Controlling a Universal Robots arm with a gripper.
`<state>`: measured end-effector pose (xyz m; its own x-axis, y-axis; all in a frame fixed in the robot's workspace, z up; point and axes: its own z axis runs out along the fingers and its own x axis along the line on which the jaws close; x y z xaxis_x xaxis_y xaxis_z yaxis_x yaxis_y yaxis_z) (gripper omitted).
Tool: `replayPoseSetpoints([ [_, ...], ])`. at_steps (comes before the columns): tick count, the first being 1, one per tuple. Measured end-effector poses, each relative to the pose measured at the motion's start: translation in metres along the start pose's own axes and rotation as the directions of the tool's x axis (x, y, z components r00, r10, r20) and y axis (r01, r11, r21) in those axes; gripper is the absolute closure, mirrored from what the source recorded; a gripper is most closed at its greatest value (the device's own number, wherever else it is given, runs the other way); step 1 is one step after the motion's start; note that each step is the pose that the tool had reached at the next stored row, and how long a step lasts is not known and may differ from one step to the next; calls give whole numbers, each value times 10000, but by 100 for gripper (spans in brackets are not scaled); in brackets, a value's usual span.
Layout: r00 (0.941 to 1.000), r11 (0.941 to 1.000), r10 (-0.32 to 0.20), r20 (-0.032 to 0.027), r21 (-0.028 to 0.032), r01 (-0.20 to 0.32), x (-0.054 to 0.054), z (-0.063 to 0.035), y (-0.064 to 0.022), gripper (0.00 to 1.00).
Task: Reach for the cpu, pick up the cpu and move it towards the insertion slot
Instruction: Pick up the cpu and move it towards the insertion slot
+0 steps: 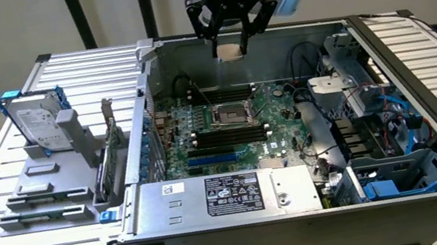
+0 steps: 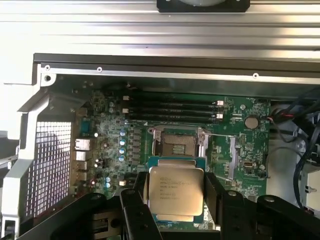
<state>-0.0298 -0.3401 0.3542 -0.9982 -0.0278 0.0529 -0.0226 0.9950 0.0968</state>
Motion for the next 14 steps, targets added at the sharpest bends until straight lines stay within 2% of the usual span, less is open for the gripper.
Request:
replayPoseSetpoints([
  [6,10000,9999,12,-2,116,-12,-76,27,106,45],
  [14,10000,9999,13,-2,117,-13,-76,28,111,45],
])
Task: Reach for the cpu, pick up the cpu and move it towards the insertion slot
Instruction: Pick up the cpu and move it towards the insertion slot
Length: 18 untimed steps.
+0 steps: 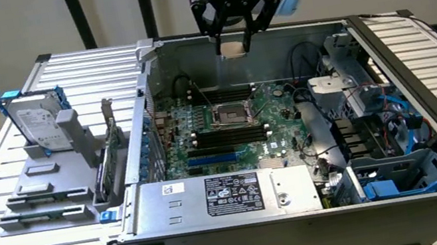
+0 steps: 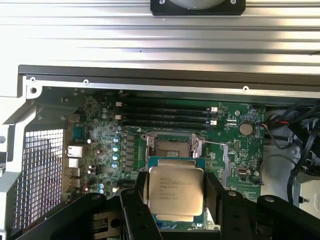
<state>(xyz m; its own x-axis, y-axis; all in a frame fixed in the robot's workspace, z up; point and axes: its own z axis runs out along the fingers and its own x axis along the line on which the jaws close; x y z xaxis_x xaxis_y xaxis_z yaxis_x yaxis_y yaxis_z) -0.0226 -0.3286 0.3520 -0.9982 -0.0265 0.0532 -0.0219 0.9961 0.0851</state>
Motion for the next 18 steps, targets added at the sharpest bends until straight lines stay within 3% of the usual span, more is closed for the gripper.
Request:
replayPoseSetpoints([
  [16,10000,10000,0,0,0,0,0,0,0,45],
  [18,10000,10000,0,-1,0,0,0,0,0,38],
])
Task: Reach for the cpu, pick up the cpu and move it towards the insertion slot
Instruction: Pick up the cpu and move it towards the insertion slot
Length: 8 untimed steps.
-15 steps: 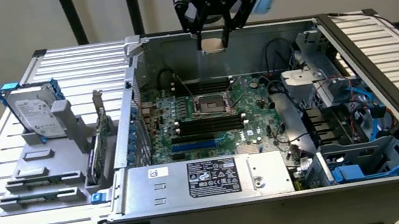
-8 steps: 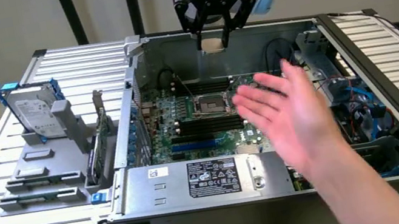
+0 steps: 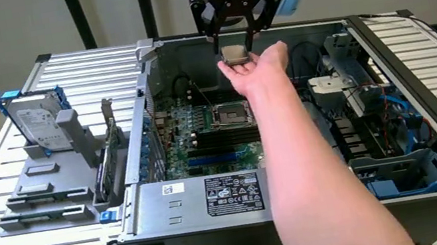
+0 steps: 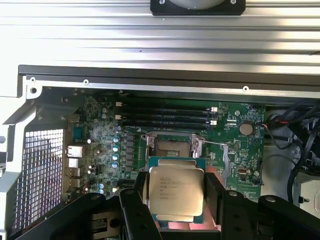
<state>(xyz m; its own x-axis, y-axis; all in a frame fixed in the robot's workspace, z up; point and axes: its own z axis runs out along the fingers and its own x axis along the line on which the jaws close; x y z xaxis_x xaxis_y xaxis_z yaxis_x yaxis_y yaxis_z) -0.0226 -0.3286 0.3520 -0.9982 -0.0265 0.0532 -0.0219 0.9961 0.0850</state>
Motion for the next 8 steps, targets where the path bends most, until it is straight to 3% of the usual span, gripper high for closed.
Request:
replayPoseSetpoints([
  [2,10000,10000,0,0,-1,0,0,0,0,38],
  [3,10000,10000,0,0,0,0,0,0,0,31],
  [8,10000,10000,0,1,0,0,0,0,0,31],
])
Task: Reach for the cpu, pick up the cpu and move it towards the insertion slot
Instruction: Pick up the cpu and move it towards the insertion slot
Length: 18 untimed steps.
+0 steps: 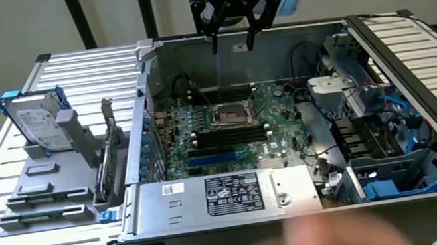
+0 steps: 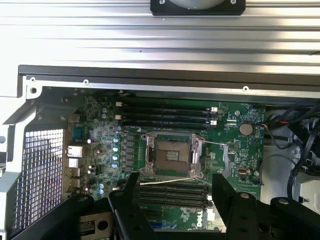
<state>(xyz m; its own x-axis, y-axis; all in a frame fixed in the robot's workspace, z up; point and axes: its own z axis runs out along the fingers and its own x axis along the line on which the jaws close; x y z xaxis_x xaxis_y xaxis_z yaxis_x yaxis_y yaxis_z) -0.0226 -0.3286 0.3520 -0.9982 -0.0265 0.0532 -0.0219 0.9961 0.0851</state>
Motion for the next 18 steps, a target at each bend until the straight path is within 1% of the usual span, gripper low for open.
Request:
replayPoseSetpoints([
  [5,10000,10000,1,0,0,-1,-1,-3,0,31],
  [9,10000,10000,0,-1,1,0,1,-54,6,31],
  [13,10000,10000,0,0,0,0,7,-155,18,31],
  [18,10000,10000,0,0,0,0,17,-353,43,31],
])
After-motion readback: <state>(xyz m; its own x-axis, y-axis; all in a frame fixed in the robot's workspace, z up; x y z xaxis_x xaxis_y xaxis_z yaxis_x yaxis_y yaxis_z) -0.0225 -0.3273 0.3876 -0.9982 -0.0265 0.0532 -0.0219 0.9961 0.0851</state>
